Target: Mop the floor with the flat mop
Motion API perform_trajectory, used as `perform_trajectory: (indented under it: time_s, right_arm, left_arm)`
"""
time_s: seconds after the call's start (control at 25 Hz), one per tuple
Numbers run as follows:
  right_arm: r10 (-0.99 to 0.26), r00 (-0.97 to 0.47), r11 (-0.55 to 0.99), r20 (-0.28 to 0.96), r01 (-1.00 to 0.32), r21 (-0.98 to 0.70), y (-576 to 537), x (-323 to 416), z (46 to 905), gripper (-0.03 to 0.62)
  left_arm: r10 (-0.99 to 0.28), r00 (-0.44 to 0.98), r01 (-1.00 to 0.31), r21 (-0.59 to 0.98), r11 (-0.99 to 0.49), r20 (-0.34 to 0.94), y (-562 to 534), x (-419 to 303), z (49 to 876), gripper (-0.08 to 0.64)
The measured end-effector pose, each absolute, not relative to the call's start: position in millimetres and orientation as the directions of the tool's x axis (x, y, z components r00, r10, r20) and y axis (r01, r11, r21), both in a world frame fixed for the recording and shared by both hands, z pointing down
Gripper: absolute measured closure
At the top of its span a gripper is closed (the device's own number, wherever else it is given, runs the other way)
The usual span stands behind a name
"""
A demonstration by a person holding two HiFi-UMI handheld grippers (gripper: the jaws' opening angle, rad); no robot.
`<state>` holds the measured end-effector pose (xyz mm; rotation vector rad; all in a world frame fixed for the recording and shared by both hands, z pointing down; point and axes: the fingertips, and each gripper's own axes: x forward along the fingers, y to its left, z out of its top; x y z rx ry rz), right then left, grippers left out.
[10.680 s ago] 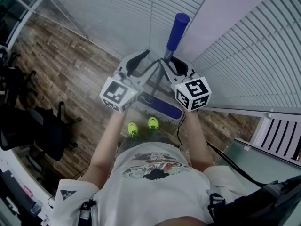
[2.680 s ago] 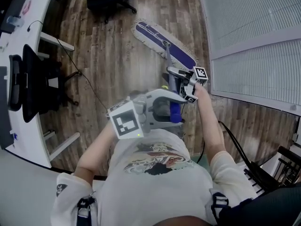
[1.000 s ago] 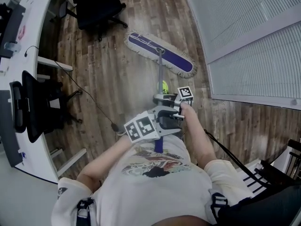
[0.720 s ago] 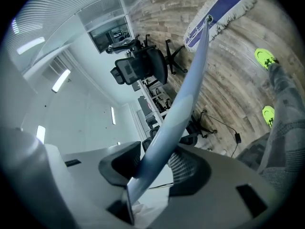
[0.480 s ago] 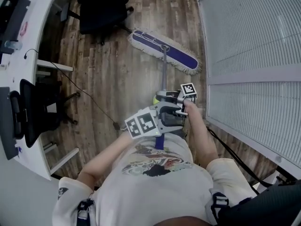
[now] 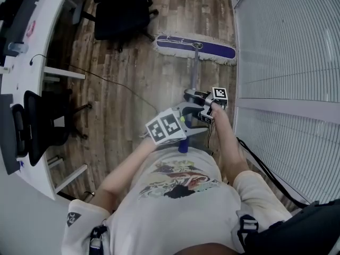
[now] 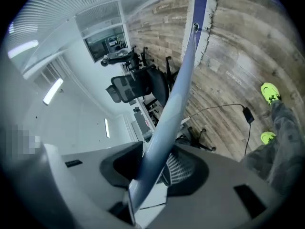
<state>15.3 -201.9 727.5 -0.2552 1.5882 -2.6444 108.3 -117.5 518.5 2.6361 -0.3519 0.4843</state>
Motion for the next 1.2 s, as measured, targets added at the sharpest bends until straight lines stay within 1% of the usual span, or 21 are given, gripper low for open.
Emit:
perform_trajectory:
  time_s: [0.16, 0.28, 0.36, 0.48, 0.56, 0.64, 0.72, 0.8, 0.92, 1.08, 1.2]
  right_arm:
    - [-0.217, -0.971, -0.505, 0.1, 0.024, -0.863, -208, 13, 723, 0.441]
    - [-0.276, -0.955, -0.528, 0.105, 0.06, -0.847, -197, 18, 730, 0.449]
    - [-0.3, -0.949, -0.529, 0.102, 0.076, -0.845, -193, 21, 733, 0.451]
    - [-0.339, -0.937, -0.527, 0.088, 0.112, -0.842, -190, 27, 731, 0.451]
    - [-0.352, -0.931, -0.528, 0.096, 0.114, -0.841, -191, 31, 730, 0.451]
    - [-0.357, -0.929, -0.526, 0.102, 0.11, -0.843, -192, 31, 731, 0.451]
    - [-0.372, -0.923, -0.53, 0.101, 0.122, -0.839, -193, 30, 729, 0.451]
    - [-0.383, -0.918, -0.534, 0.104, 0.128, -0.836, -196, 31, 729, 0.451]
    - [-0.377, -0.921, -0.533, 0.1, 0.127, -0.836, -201, 33, 725, 0.451]
    - [-0.344, -0.933, -0.529, 0.102, 0.103, -0.842, -203, 26, 723, 0.451]
    - [-0.352, -0.932, -0.524, 0.087, 0.12, -0.843, -205, 25, 721, 0.451]
  left_arm:
    - [-0.174, 0.907, -0.327, 0.381, -0.865, 0.383, -119, 104, 514, 0.311]
    - [-0.197, 0.901, -0.336, 0.335, -0.88, 0.386, -102, 93, 513, 0.31]
    - [-0.242, 0.903, -0.354, 0.293, -0.888, 0.356, -91, 75, 507, 0.31]
    - [-0.284, 0.907, -0.349, 0.175, -0.921, 0.312, -67, 41, 502, 0.309]
    - [-0.272, 0.903, -0.307, 0.055, -0.95, 0.332, -48, 30, 506, 0.308]
    - [-0.266, 0.899, -0.26, -0.065, -0.964, 0.349, -36, 33, 508, 0.303]
    - [-0.259, 0.903, -0.225, -0.137, -0.965, 0.343, -33, 43, 508, 0.296]
    - [-0.243, 0.913, -0.209, -0.137, -0.968, 0.329, -37, 49, 508, 0.282]
    - [-0.174, 0.931, -0.146, -0.11, -0.983, 0.321, -38, 60, 510, 0.26]
    - [-0.12, 0.943, -0.093, -0.101, -0.991, 0.31, -44, 84, 511, 0.233]
    - [-0.088, 0.959, -0.078, -0.048, -0.996, 0.271, -48, 90, 509, 0.235]
